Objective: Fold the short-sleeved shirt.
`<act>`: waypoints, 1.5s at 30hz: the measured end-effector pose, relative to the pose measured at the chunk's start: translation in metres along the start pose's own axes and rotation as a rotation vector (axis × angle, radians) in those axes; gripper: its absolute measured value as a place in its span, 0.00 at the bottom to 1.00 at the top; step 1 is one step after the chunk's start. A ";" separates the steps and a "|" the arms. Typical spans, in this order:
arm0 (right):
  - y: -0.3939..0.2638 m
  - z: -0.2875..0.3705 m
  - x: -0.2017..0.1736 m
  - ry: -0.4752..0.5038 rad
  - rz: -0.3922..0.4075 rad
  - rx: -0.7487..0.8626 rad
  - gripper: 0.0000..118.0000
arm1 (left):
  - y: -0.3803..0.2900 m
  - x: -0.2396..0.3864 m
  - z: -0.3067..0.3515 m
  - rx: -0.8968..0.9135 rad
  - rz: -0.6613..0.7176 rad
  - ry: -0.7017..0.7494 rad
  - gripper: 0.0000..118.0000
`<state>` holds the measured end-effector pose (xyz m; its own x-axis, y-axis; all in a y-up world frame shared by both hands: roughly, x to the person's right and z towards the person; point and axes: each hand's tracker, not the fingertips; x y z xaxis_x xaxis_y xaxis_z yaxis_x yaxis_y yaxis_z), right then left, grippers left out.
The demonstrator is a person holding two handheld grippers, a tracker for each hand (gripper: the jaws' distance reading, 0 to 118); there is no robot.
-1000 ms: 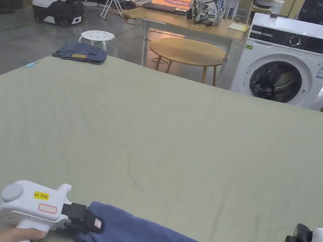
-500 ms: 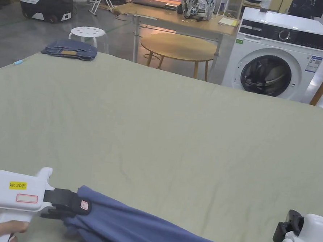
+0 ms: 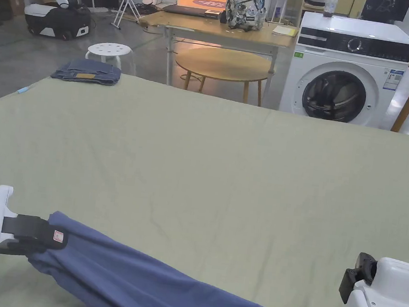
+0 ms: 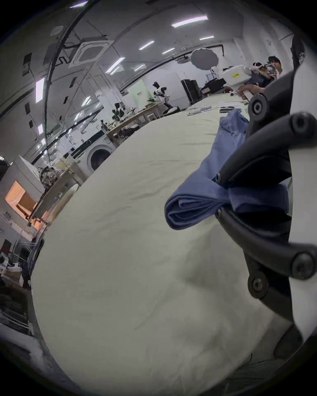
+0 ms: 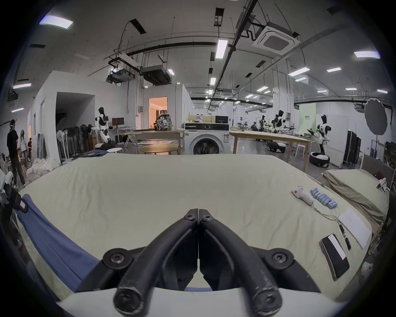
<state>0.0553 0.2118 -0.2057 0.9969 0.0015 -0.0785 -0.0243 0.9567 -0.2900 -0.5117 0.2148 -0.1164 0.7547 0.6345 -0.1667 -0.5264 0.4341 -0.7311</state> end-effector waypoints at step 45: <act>-0.030 0.012 0.048 -0.072 -0.044 -0.110 0.00 | -0.107 0.170 -0.234 -0.442 -0.150 -0.039 0.17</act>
<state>0.1045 0.1862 -0.1894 0.9999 -0.0152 0.0038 0.0155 0.9188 -0.3944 -0.2357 0.1265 -0.2213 0.7898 0.6131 -0.0186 -0.1890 0.2144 -0.9583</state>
